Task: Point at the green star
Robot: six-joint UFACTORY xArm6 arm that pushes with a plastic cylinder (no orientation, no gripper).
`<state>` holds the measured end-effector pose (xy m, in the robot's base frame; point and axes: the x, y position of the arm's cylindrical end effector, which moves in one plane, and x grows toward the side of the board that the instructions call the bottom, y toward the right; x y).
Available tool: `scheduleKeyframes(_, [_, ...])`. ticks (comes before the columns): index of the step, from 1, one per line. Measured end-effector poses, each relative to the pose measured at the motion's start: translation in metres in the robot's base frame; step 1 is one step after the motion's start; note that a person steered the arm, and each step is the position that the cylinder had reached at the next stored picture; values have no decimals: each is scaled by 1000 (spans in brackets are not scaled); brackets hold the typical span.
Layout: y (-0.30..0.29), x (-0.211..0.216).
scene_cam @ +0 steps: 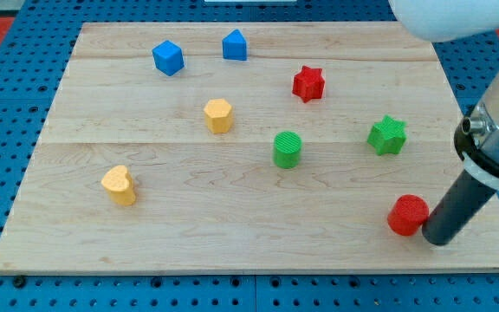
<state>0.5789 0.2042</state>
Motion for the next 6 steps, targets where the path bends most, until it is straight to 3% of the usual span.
scheduleKeyframes(1, [-24, -16])
scheduleKeyframes(2, [5, -32])
scheduleKeyframes(3, [61, -103])
scheduleKeyframes(4, [43, -155])
scheduleKeyframes(6, [8, -132])
